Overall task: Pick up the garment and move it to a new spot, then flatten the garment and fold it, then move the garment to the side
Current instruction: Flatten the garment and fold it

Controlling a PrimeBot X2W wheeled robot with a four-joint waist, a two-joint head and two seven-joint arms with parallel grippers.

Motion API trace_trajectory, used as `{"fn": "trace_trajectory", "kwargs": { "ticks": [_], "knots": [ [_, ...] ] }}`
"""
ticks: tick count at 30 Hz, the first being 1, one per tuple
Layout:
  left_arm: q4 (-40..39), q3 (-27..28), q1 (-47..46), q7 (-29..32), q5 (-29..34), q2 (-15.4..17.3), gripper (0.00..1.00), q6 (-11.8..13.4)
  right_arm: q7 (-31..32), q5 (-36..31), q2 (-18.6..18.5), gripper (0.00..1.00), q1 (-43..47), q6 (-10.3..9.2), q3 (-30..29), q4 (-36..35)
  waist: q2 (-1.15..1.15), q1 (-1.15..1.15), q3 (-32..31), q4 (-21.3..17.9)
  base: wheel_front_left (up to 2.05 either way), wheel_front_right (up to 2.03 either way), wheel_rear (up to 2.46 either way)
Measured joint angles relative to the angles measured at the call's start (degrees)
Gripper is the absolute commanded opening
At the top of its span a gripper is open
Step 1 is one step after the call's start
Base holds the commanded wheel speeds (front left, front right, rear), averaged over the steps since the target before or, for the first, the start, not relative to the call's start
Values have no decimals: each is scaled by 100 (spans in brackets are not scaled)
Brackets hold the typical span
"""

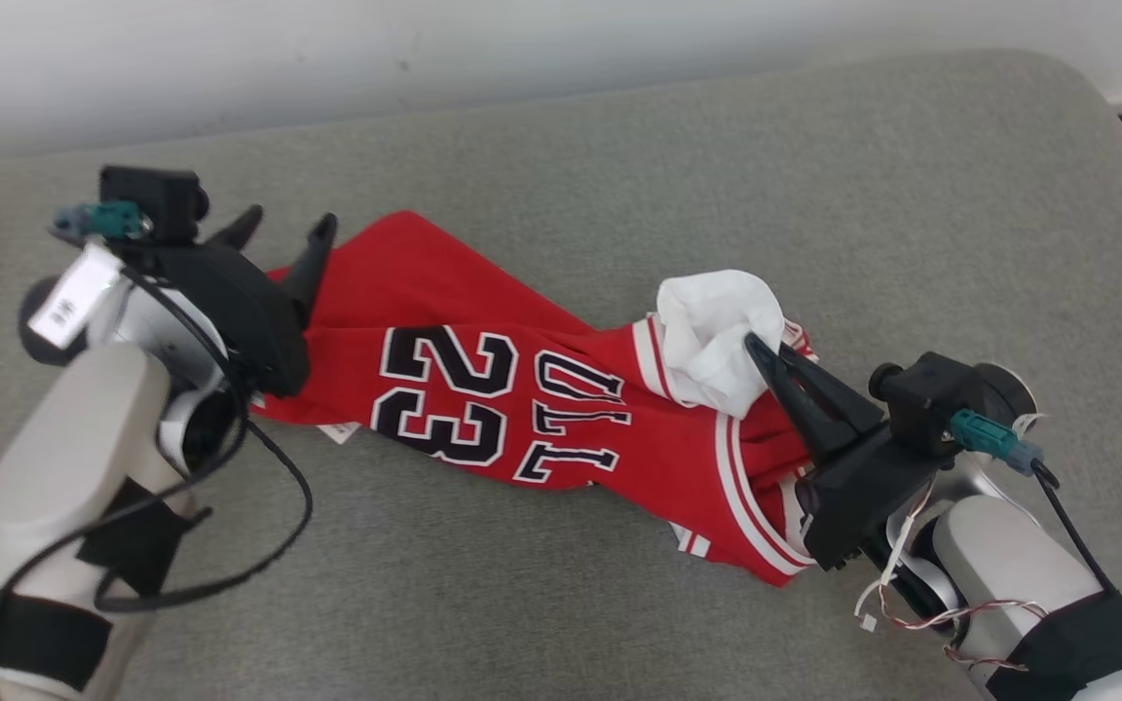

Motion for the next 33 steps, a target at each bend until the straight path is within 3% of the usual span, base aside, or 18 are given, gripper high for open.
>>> {"fn": "trace_trajectory", "kwargs": {
  "ticks": [13,22,23,24,33],
  "knots": [
    [1249,-107,-775,539,-15,166,100,-149,10,-87,3,0,-218,0,76,-414,0,0,662,-667,0,0,0],
    [1777,-260,-988,633,15,22,100,-194,52,-89,10,0,-277,-8,82,-604,0,0,977,-847,0,0,0],
    [1830,-277,-1037,633,21,19,33,-198,52,-89,5,0,-292,-9,74,-615,0,-1,996,-850,0,0,0],
    [1873,-287,-1092,633,23,2,0,-198,52,-89,-2,0,-293,-15,57,-631,0,-1,1008,-845,0,0,0],
    [2058,-293,-1173,142,24,-316,0,-198,2,-88,-97,0,-295,-58,-81,-537,0,-1,936,-642,0,0,0]
  ]
}}
